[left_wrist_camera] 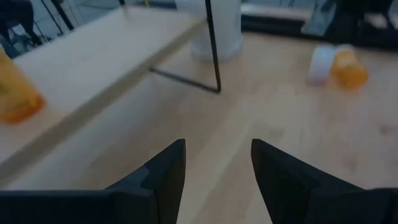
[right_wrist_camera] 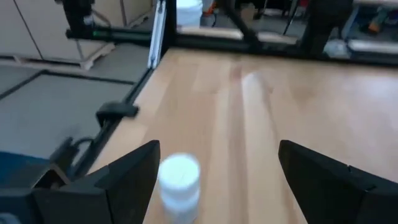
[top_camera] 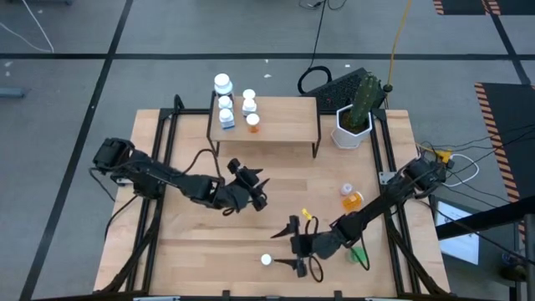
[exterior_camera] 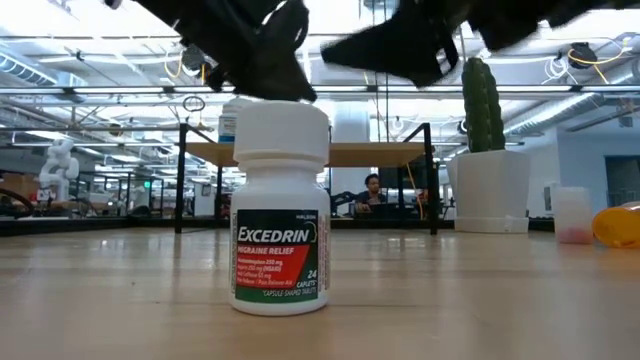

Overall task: Pick and place medicine bottles onto shelf by color
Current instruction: Put the white black pill bottle on the shelf

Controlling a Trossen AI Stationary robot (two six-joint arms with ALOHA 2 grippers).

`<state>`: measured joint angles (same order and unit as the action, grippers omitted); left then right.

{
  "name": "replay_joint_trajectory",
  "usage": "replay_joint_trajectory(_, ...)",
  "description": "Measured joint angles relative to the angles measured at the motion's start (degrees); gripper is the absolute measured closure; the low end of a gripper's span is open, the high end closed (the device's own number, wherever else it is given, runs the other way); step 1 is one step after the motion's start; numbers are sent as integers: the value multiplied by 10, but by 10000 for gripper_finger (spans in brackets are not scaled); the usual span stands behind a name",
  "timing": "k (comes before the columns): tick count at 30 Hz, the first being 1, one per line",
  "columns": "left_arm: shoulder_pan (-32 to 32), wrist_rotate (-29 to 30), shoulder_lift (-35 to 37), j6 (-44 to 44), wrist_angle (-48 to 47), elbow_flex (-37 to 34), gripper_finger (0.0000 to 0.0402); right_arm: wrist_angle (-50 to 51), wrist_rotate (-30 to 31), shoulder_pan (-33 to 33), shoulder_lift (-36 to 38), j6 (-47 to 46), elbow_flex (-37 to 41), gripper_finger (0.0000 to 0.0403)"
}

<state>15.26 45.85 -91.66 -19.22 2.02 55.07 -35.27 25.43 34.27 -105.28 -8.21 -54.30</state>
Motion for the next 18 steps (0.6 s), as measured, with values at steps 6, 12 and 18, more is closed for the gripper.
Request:
replay_joint_trajectory(6, -9, -21, 0, 64, 56, 0, 217, -16, -1, 10, -61, -39, -21, 78)
replay_joint_trajectory(12, -12, -28, 0, 130, 90, 0, 217, -34, -2, 10, -126, -37, -64, 78)
replay_joint_trajectory(18, -11, -28, 0, 178, 115, 0, 217, -35, -16, 11, -137, -36, -73, 95)
